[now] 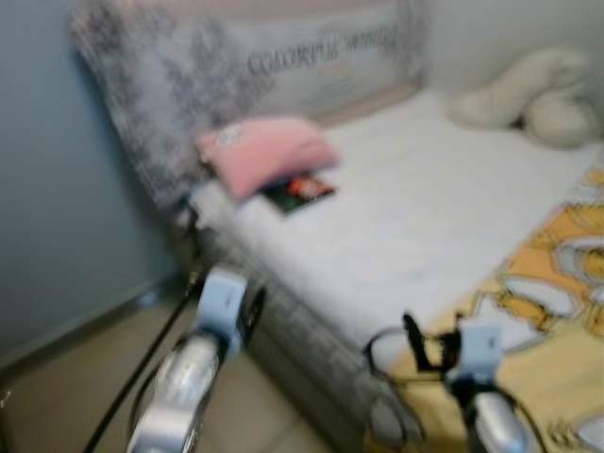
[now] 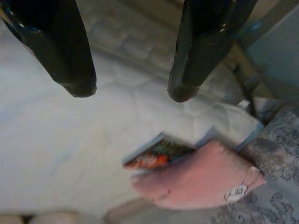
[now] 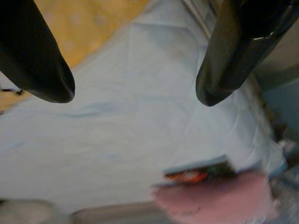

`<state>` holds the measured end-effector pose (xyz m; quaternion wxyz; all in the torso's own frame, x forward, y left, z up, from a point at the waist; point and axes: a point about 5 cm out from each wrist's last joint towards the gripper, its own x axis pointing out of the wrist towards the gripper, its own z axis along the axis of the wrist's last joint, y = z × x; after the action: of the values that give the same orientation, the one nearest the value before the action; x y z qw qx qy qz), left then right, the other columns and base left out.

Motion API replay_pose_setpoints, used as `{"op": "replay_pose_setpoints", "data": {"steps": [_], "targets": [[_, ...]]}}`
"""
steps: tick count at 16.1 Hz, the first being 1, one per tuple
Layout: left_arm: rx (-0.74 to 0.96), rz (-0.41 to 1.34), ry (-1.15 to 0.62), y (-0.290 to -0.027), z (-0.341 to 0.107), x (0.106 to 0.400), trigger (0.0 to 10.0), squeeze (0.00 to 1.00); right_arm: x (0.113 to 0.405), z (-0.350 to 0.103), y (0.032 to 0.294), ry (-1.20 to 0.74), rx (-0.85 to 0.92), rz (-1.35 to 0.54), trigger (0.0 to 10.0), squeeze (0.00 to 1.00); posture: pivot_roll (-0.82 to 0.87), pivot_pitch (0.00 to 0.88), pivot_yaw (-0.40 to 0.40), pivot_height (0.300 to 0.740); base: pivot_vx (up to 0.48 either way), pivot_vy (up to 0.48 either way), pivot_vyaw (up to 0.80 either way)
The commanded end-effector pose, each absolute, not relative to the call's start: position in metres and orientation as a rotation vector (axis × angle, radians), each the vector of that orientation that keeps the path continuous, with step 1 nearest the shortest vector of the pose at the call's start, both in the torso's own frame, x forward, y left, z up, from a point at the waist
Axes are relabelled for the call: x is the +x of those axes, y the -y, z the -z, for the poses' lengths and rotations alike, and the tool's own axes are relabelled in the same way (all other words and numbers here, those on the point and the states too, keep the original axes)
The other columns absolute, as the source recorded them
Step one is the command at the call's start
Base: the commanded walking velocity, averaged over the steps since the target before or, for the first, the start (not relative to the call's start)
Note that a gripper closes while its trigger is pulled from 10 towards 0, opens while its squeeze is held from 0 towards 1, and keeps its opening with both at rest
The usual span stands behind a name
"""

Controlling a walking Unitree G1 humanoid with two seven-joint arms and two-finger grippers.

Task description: Clean up the room

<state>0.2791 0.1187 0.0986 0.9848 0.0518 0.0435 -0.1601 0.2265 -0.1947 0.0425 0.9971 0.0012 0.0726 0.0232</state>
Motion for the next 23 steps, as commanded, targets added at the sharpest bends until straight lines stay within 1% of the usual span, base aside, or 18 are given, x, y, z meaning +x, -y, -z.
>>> {"op": "replay_pose_setpoints", "data": {"steps": [1, 3, 4, 6, 9, 11, 14, 15, 17, 23], "targets": [[0.071, 0.334, -0.075, -0.114, -0.104, 0.285, 10.0, 0.0, 0.224, -0.039, 0.196, -0.164, 0.027, -0.04, 10.0, 0.0, 0.09, 0.0, 0.023, 0.74, 0.0, 0.431, 0.52], [0.049, 0.249, -0.073, -0.121, -0.106, 0.29, 10.0, 0.0, 0.225, -0.039, 0.196, -0.161, 0.037, -0.039, 10.0, 0.0, 0.09, 0.0, 0.013, 0.74, 0.0, 0.428, 0.52], [0.029, 0.212, -0.088, -0.126, -0.101, 0.287, 10.0, 0.0, 0.226, -0.04, 0.196, -0.159, 0.036, -0.044, 10.0, 0.0, 0.09, 0.0, 0.012, 0.74, 0.281, 0.39, 0.52], [0.032, 0.193, -0.099, -0.132, -0.098, 0.282, 10.0, 0.0, 0.225, -0.039, 0.197, -0.168, 0.038, -0.051, 10.0, 0.0, 0.1, 0.0, 0.009, 0.74, 0.368, 0.306, 0.52], [0.058, 0.187, -0.116, -0.14, -0.095, 0.276, 10.0, 0.0, 0.222, -0.037, 0.2, -0.18, 0.032, -0.052, 10.0, 0.0, 0.1, 0.0, 0.019, 0.74, 0.423, 0.0, 0.52], [0.064, 0.181, -0.12, -0.139, -0.095, 0.279, 10.0, 0.0, 0.223, -0.035, 0.202, -0.185, 0.03, -0.046, 10.0, 0.0, 0.11, 0.0, 0.02, 0.74, 0.444, 0.0, 0.52], [0.101, 0.198, -0.116, -0.134, -0.095, 0.285, 10.0, 0.0, 0.228, -0.039, 0.198, -0.167, 0.016, -0.062, 10.0, 0.0, 0.1, 0.0, 0.022, 0.74, 0.456, 0.0, 0.51], [0.155, 0.171, -0.136, -0.134, -0.093, 0.289, 10.0, 0.0, 0.23, -0.039, 0.199, -0.172, 0.003, -0.062, 10.0, 0.0, 0.1, 0.0, 0.021, 0.74, 0.0, 0.0, 0.51], [0.128, 0.15, -0.121, -0.135, -0.096, 0.292, 10.0, 0.0, 0.231, -0.039, 0.202, -0.176, -0.008, -0.059, 10.0, 0.0, 0.1, 0.0, 0.021, 0.74, 0.0, 0.0, 0.51], [0.178, 0.108, -0.11, -0.138, -0.094, 0.291, 10.0, 0.0, 0.23, -0.037, 0.2, -0.181, 0.002, -0.078, 10.0, 0.0, 0.1, 0.0, 0.021, 0.74, 0.0, 0.0, 0.48]]}}
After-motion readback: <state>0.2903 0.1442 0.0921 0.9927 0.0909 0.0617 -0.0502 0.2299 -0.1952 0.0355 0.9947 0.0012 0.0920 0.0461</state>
